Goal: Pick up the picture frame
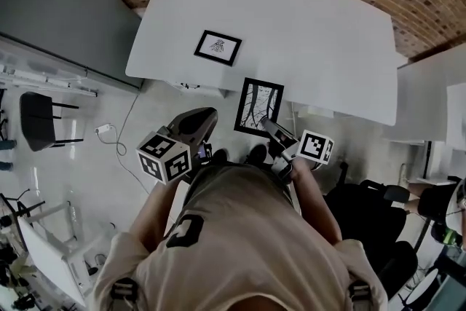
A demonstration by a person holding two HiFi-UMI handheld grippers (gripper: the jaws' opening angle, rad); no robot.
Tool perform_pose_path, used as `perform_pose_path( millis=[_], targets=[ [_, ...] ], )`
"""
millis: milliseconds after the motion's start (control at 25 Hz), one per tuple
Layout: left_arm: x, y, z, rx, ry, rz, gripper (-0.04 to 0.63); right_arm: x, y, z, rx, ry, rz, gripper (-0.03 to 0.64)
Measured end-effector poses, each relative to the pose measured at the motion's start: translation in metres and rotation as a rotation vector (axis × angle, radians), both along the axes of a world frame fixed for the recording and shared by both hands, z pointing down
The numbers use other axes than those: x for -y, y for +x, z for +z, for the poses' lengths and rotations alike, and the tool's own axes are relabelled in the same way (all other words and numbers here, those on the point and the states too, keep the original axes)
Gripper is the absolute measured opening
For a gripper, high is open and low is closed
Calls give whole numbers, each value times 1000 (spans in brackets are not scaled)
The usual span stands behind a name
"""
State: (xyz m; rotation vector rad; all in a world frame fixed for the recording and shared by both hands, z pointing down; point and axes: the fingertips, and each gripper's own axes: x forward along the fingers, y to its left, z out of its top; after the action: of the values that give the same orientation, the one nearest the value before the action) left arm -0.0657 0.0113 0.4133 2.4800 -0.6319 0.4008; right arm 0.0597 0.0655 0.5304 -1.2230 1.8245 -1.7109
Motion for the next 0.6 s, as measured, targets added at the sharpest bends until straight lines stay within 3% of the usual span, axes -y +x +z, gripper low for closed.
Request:
perform_pose_path(
  millis=[240, 440, 600],
  targets=[
    [-4, 37, 1, 29, 9, -20, 17, -6, 37, 2, 43, 18, -10, 58],
    [3, 38, 11, 85, -2, -85, 17, -12, 52, 9, 39, 4, -13, 58],
    [12, 43, 12, 80, -9, -87, 17, -9, 58, 9, 30, 9, -22, 58]
  ],
)
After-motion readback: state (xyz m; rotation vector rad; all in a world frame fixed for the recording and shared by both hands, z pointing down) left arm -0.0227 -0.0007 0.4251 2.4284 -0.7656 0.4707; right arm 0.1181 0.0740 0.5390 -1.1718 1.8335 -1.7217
